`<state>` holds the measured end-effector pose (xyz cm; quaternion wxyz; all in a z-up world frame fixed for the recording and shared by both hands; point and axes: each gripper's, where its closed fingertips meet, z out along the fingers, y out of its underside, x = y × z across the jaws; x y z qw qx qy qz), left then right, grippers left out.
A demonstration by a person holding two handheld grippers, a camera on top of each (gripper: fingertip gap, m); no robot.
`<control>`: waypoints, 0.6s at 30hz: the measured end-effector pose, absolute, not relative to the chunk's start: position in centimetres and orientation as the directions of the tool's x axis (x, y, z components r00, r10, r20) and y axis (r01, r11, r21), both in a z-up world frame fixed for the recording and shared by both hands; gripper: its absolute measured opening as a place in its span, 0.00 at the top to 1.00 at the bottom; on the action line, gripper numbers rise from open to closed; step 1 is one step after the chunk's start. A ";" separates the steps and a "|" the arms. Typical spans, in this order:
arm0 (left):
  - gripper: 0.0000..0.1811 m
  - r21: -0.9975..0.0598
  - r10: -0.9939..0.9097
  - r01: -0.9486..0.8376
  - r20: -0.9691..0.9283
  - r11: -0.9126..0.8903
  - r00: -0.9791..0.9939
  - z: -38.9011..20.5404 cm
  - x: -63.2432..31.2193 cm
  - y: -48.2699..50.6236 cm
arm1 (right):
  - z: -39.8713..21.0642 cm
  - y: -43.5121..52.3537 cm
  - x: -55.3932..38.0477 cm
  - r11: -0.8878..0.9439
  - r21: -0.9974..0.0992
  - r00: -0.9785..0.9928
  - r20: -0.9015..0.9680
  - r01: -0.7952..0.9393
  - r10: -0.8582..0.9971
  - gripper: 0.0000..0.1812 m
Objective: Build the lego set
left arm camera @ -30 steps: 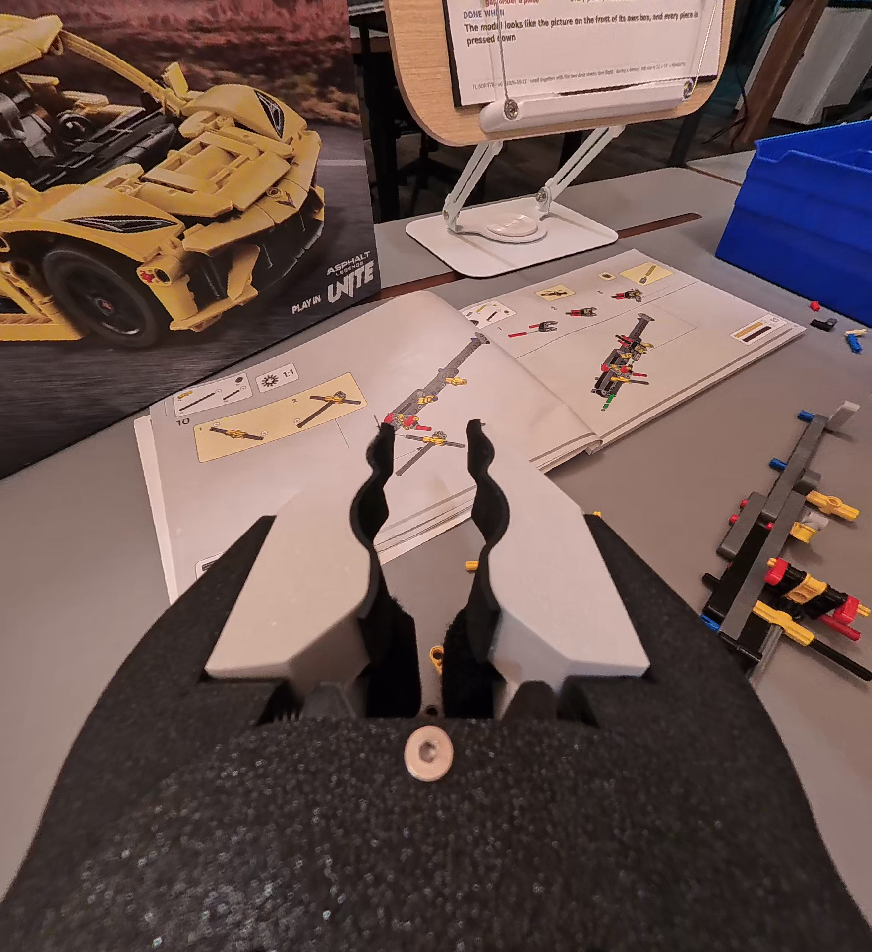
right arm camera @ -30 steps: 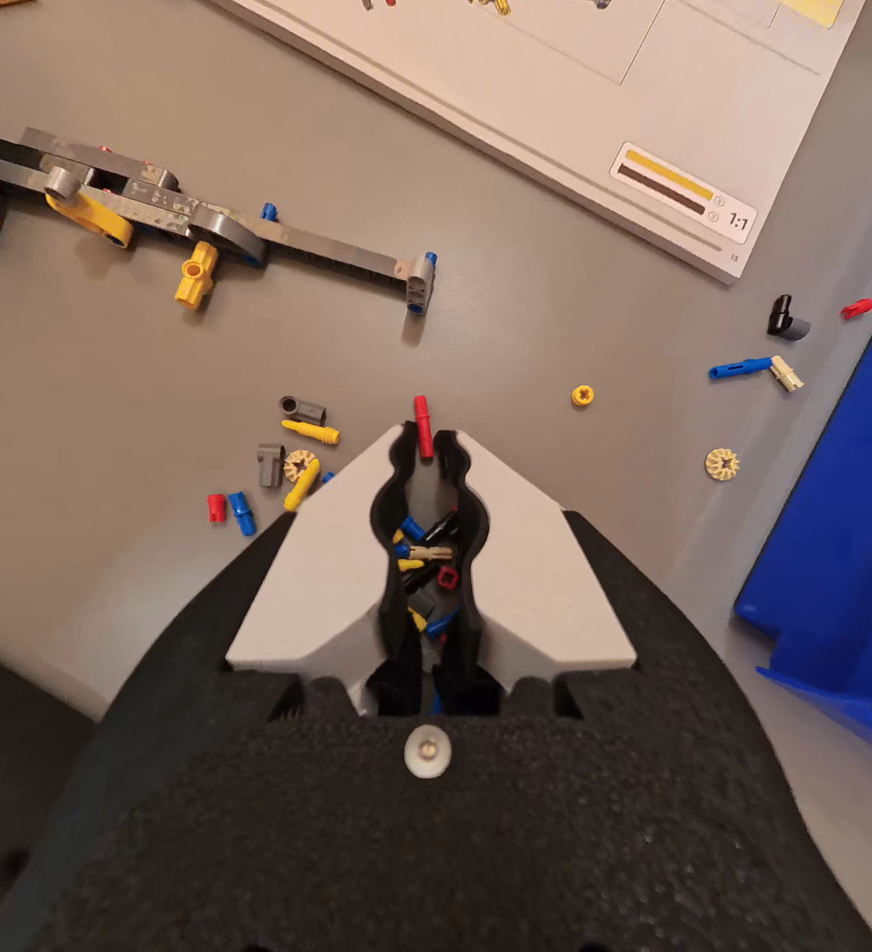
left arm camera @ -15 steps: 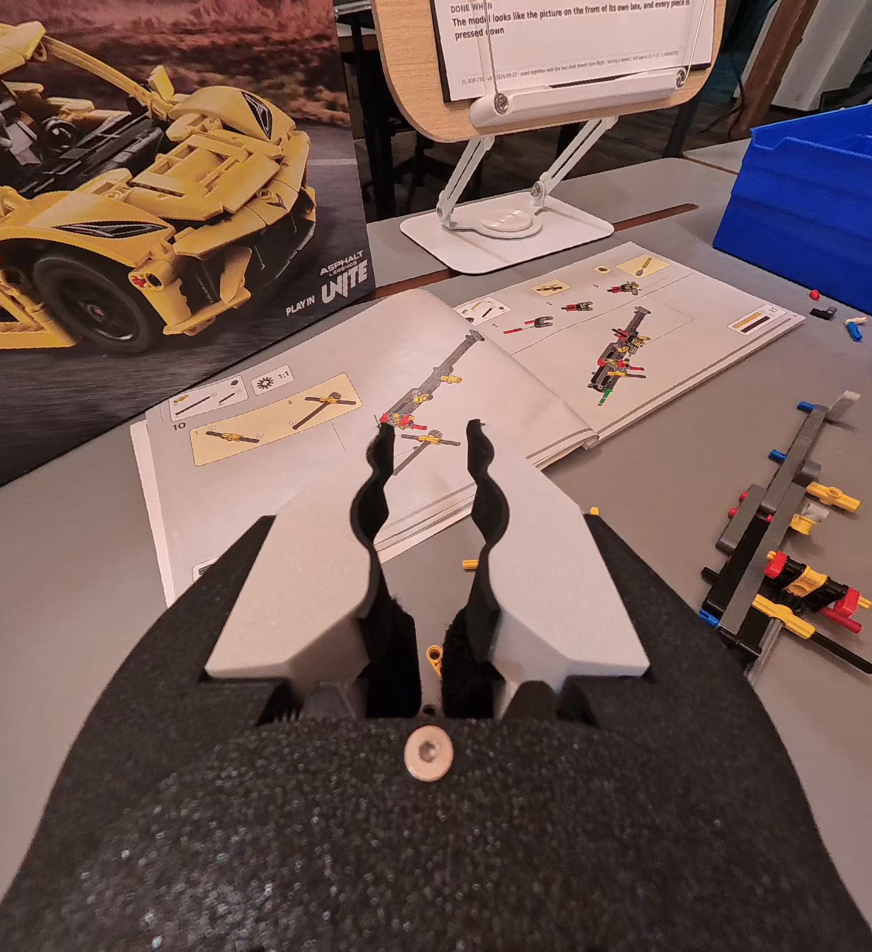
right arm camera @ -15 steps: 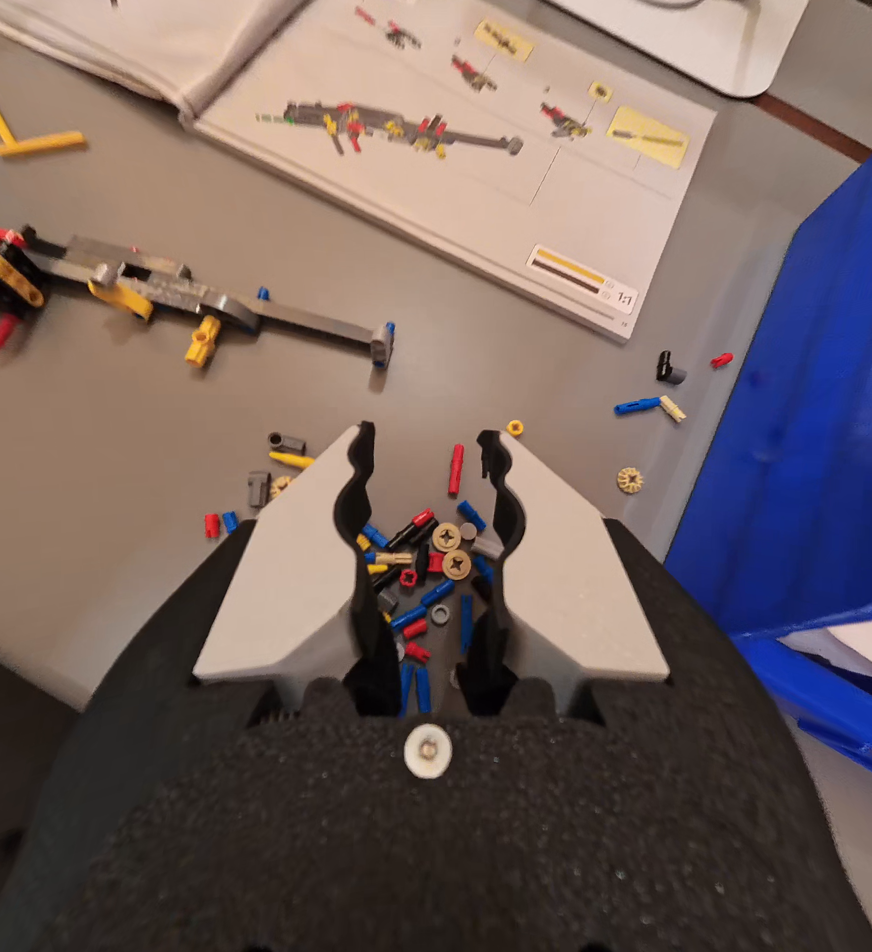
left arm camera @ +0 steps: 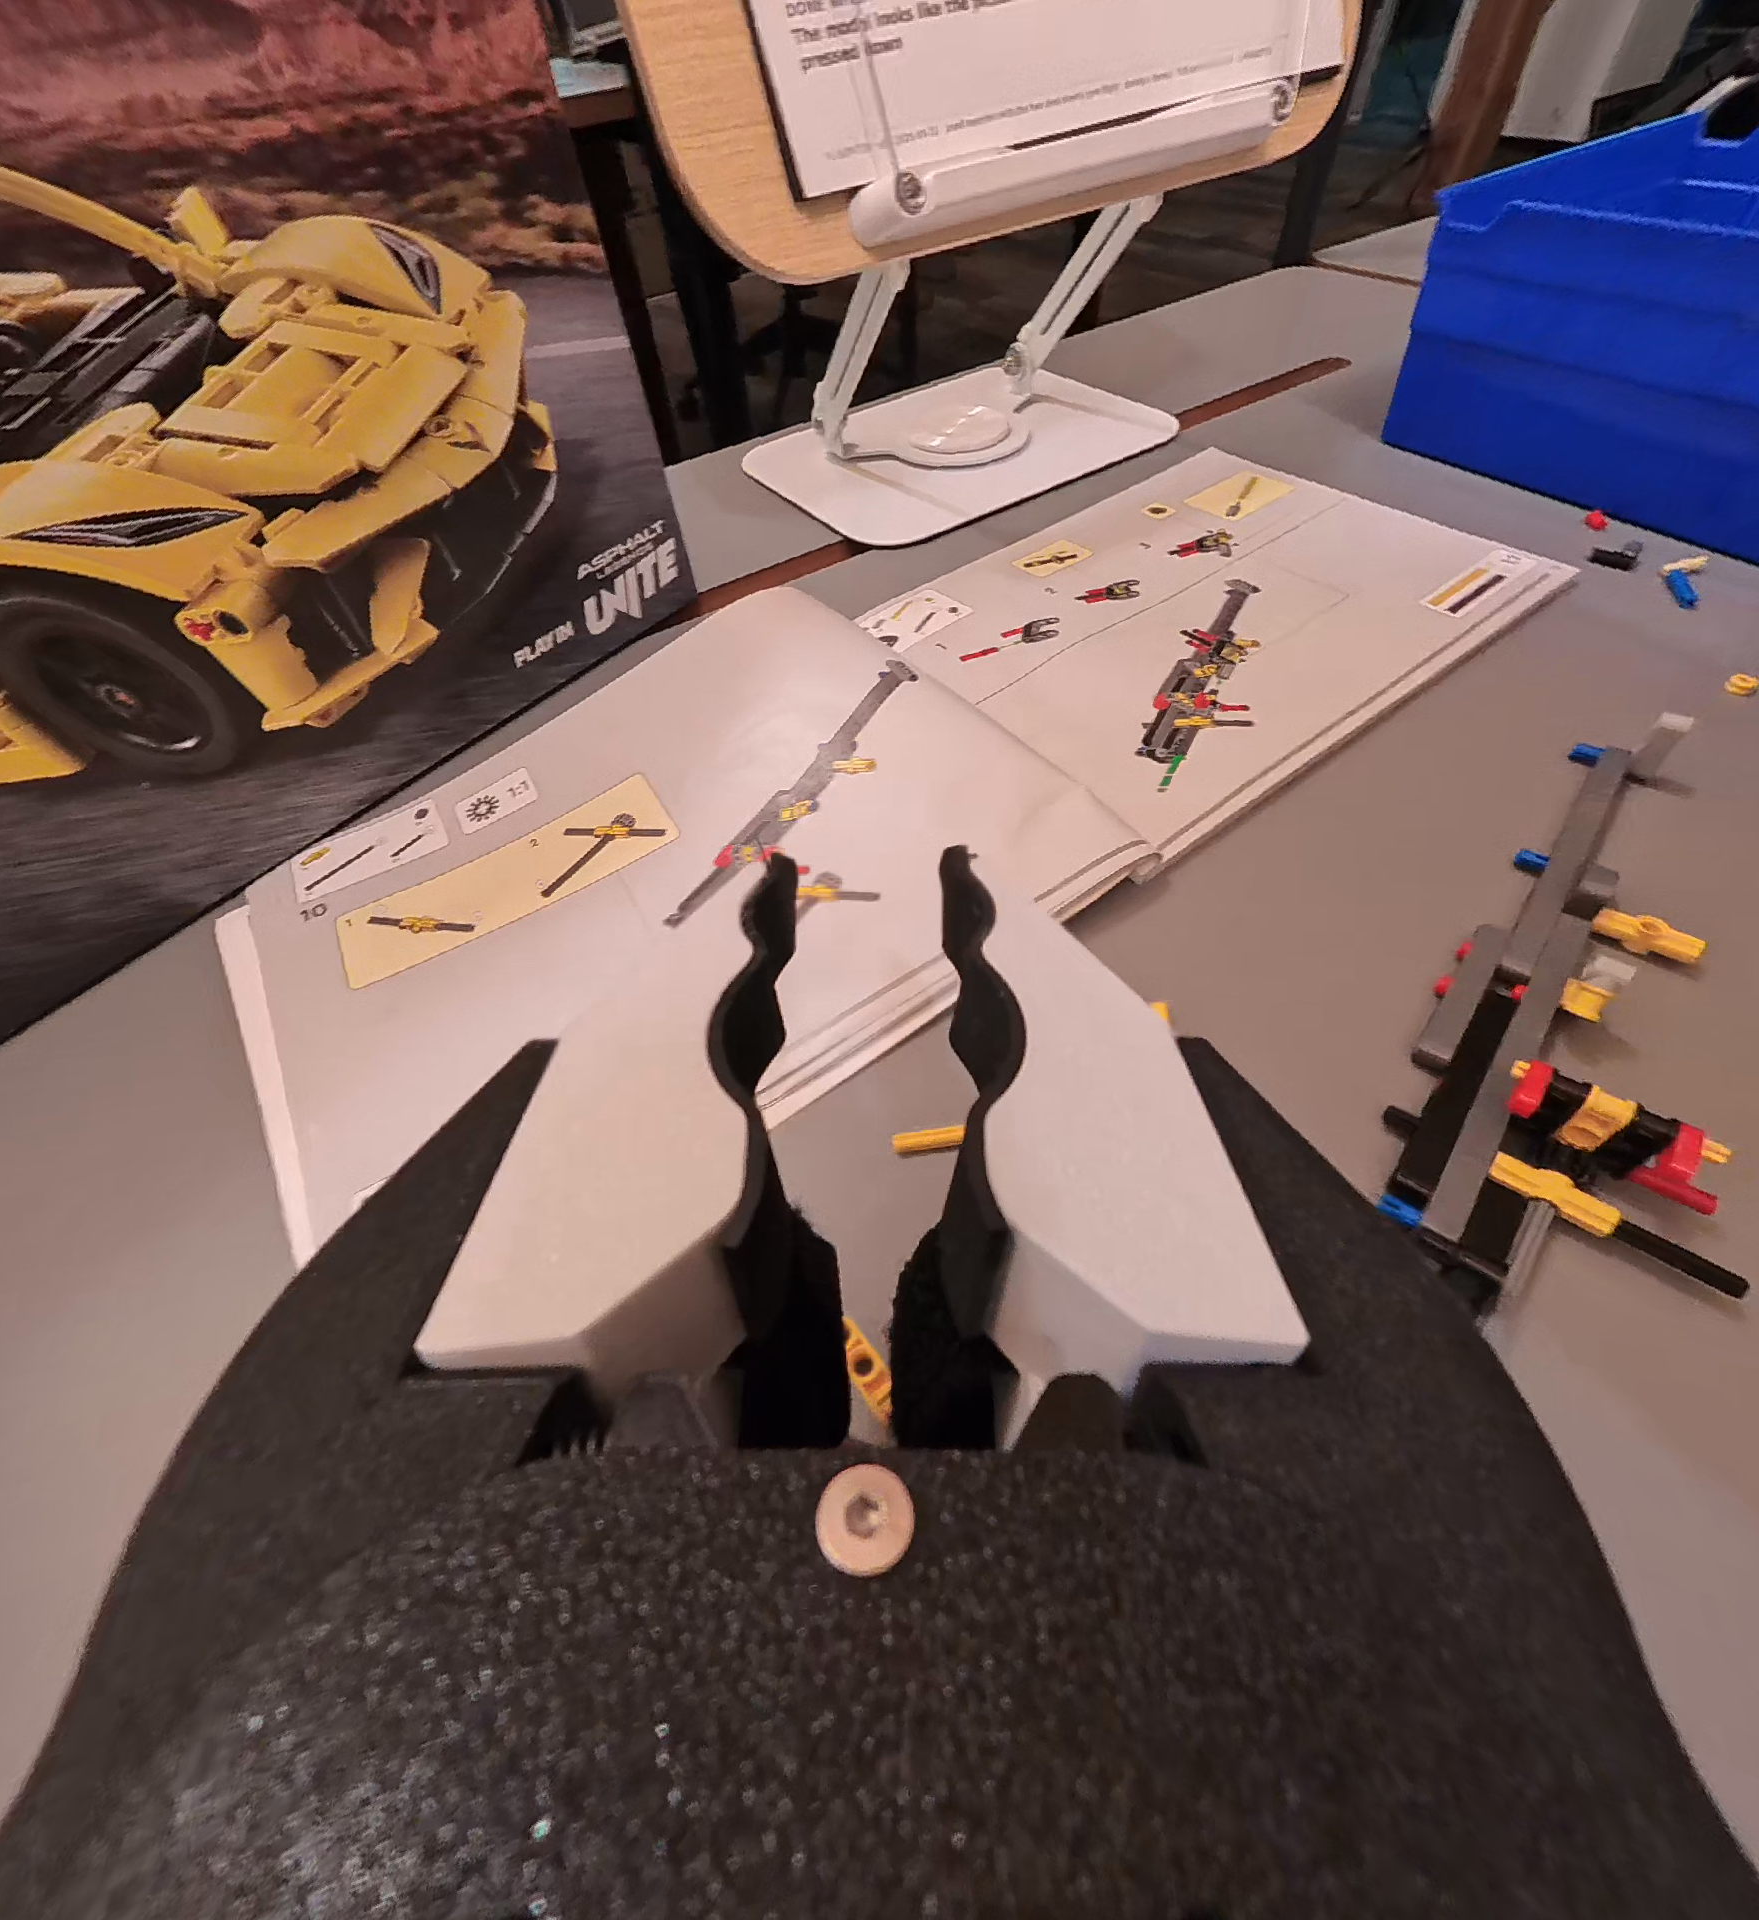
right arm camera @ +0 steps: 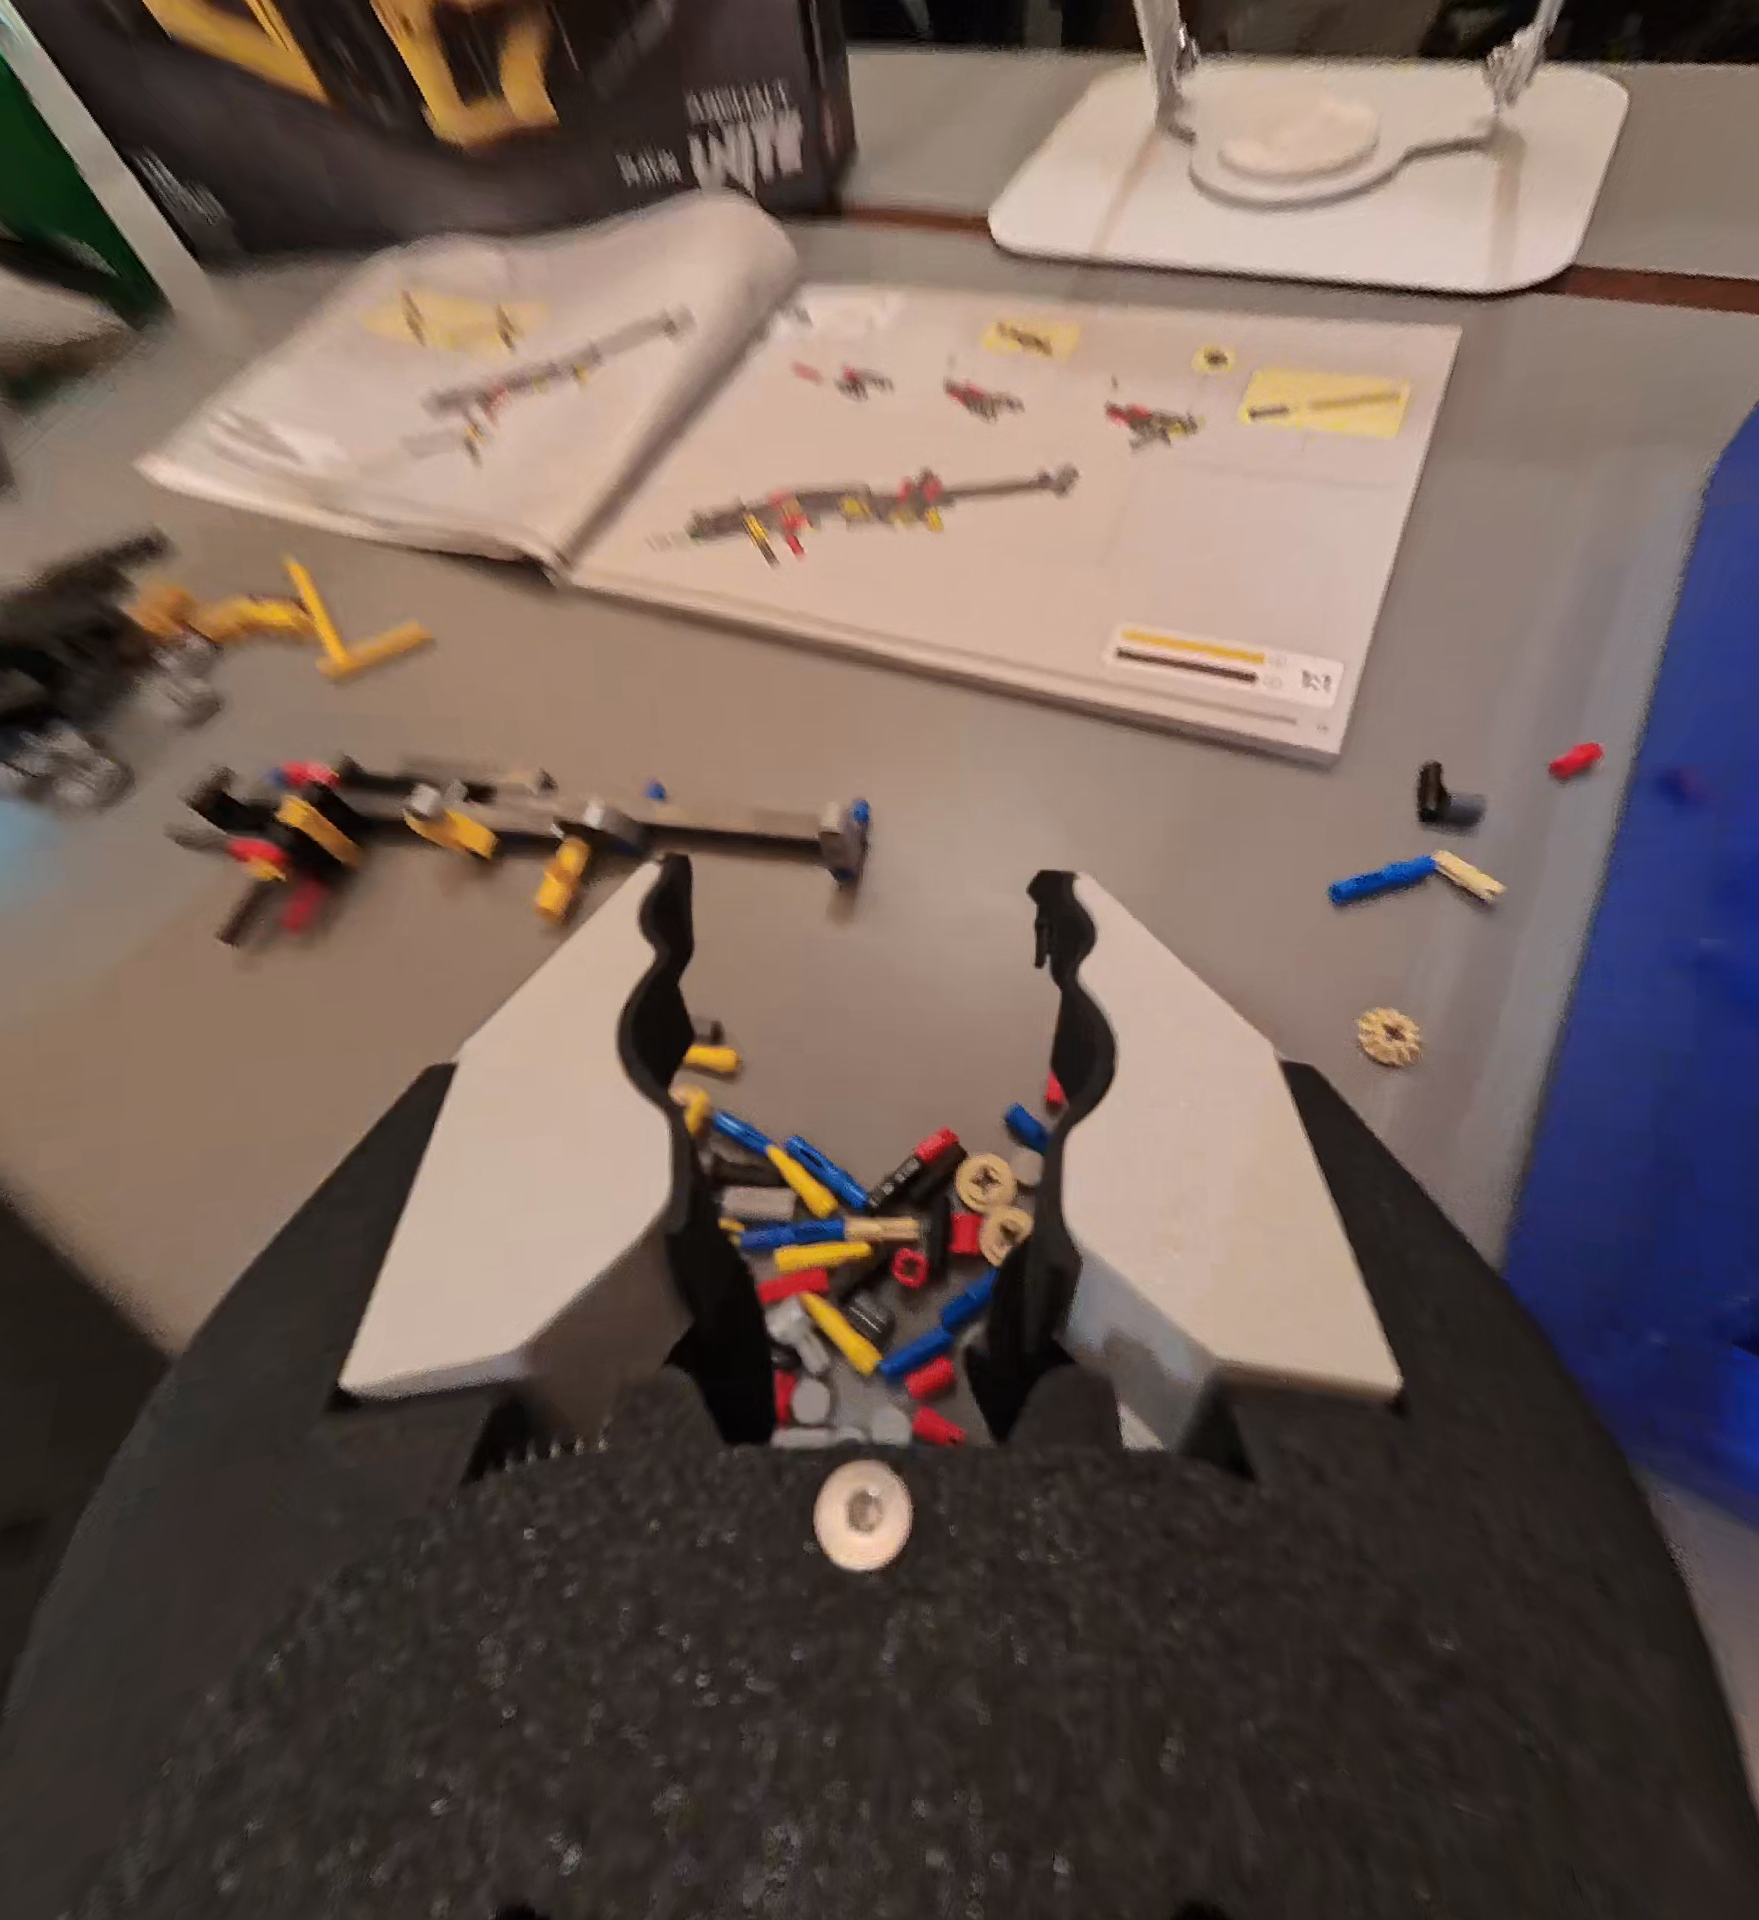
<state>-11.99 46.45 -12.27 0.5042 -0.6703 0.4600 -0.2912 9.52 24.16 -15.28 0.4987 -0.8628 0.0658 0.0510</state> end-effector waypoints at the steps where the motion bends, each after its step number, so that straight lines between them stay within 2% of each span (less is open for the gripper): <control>1: 0.85 -0.944 -0.919 -0.323 -0.070 -0.065 0.387 -12.3 -11.6 46.0 | -14.6 24.4 9.2 -0.463 -0.865 0.980 -0.195 -0.192 -0.042 0.61; 5: 0.84 -0.939 -0.971 -0.332 0.011 -0.093 0.239 -12.2 -7.9 41.9 | -11.8 25.0 7.6 -0.348 -0.881 0.929 -0.364 -0.320 0.068 0.56; 7: 0.84 -0.933 -0.988 -0.344 0.055 -0.101 0.143 -11.9 -4.9 38.6 | -10.5 25.0 7.1 -0.286 -0.893 0.914 -0.391 -0.347 0.112 0.53; 11: 0.83 -0.897 -0.979 -0.423 0.184 -0.131 -0.085 -12.8 1.3 30.9 | -9.7 25.1 6.1 -0.245 -0.911 0.912 -0.375 -0.331 0.165 0.50; 14: 0.81 -0.881 -0.957 -0.455 0.232 -0.130 -0.175 -13.3 4.6 27.5 | -9.7 25.3 5.2 -0.247 -0.915 0.909 -0.370 -0.320 0.191 0.50; 18: 0.80 -0.856 -0.969 -0.510 0.194 -0.091 -0.153 -14.4 7.0 27.7 | -11.5 25.2 6.2 -0.314 -0.919 0.952 -0.286 -0.239 0.112 0.52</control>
